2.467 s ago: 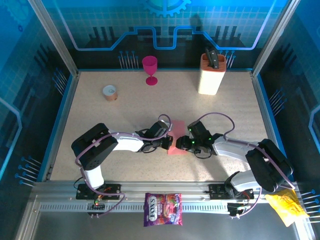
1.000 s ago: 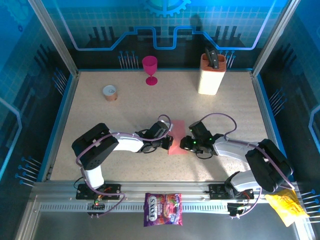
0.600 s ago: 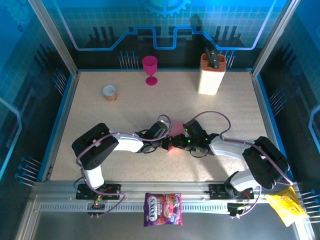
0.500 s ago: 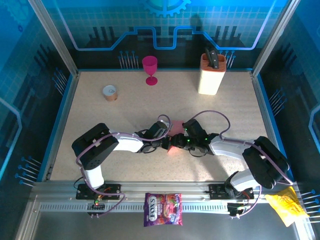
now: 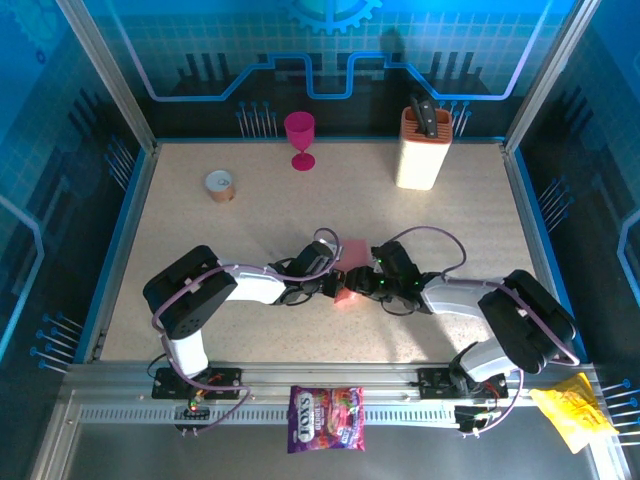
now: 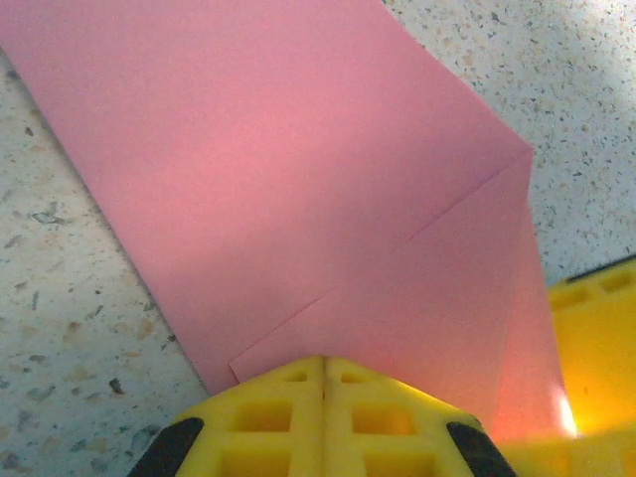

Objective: Fold a paper plane with a square sheet of paper (pick it up from the middle)
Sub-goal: Turn over the paper at the center of the table.

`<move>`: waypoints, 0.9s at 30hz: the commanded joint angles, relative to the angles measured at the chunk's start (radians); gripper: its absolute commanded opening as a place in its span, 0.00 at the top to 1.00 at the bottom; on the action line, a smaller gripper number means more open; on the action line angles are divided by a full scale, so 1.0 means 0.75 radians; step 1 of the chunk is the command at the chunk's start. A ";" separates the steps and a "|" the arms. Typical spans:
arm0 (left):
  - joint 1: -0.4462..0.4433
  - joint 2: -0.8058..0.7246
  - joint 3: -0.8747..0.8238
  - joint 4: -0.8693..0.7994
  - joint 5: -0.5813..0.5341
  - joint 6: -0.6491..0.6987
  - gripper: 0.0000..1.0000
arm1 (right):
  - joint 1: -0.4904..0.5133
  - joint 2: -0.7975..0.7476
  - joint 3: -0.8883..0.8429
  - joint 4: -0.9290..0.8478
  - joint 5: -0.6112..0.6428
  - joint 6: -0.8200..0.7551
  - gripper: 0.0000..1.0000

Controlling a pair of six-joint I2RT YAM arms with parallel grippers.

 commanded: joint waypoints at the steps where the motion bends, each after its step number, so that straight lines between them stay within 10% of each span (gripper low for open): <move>1: -0.014 0.054 -0.054 -0.129 0.033 0.006 1.00 | -0.055 0.007 -0.046 0.102 0.032 0.008 0.53; 27: -0.014 0.050 -0.051 -0.150 0.037 0.005 1.00 | -0.225 0.244 -0.107 0.604 -0.235 -0.021 0.69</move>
